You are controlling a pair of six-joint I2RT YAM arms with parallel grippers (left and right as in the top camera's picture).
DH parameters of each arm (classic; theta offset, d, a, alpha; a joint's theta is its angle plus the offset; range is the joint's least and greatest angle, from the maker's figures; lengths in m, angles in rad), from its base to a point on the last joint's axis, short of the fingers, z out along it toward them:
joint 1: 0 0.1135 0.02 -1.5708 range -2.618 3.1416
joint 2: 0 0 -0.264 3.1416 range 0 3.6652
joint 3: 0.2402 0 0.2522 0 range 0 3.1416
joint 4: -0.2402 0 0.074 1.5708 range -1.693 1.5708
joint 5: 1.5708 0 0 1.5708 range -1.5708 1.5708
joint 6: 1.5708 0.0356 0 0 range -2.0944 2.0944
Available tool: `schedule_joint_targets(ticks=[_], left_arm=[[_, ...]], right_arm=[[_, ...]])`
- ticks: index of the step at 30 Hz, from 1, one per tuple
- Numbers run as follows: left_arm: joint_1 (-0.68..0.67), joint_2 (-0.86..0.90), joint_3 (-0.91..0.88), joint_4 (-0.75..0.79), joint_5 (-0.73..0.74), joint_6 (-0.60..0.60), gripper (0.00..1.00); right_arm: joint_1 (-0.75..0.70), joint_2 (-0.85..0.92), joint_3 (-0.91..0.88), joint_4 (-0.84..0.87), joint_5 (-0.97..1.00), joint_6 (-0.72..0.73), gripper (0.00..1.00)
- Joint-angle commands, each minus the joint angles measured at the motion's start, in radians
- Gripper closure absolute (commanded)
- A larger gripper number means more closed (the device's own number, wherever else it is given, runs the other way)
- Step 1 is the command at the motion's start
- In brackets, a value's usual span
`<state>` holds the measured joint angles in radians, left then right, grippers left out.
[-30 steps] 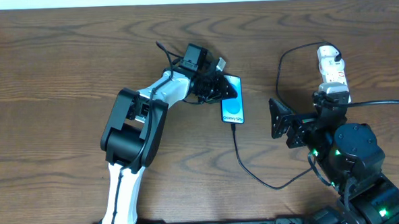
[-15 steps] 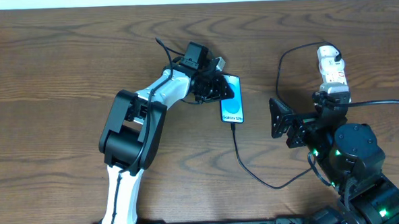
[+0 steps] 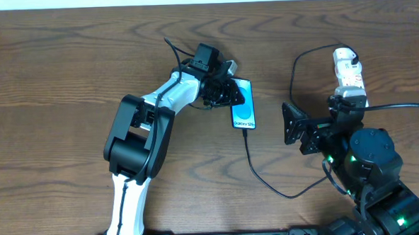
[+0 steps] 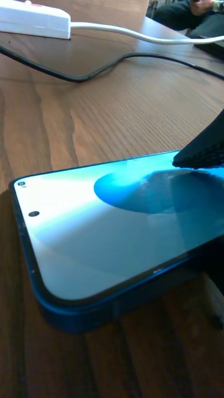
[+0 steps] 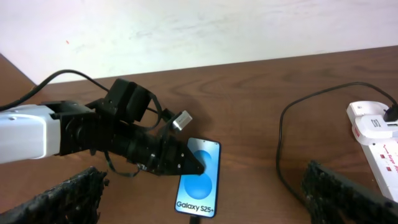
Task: Plug charger to phone and switch on socket
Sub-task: 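Lower the phone flat onto the table with the left gripper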
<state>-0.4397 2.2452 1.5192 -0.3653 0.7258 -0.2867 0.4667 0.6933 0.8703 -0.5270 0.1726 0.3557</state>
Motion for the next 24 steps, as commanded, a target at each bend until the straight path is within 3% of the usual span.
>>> schedule_joint_targets(ticks=[1, 14, 18, 24], left_arm=[[0.006, 0.039, -0.027, -0.031, -0.143, 0.054, 0.67], [0.006, 0.039, -0.027, -0.05, -0.105, 0.076, 0.62], [0.006, 0.039, -0.027, -0.05, -0.106, 0.077, 0.54], [-0.017, 0.039, -0.027, -0.061, -0.106, 0.16, 0.53]], right_arm=[[-0.01, 0.001, 0.016, 0.0, 0.001, 0.007, 0.01], [-0.01, 0.027, 0.016, 0.0, 0.001, 0.008, 0.01], [-0.01, 0.042, 0.016, 0.0, 0.0, 0.011, 0.01], [-0.01, 0.047, 0.016, 0.0, -0.007, 0.011, 0.01]])
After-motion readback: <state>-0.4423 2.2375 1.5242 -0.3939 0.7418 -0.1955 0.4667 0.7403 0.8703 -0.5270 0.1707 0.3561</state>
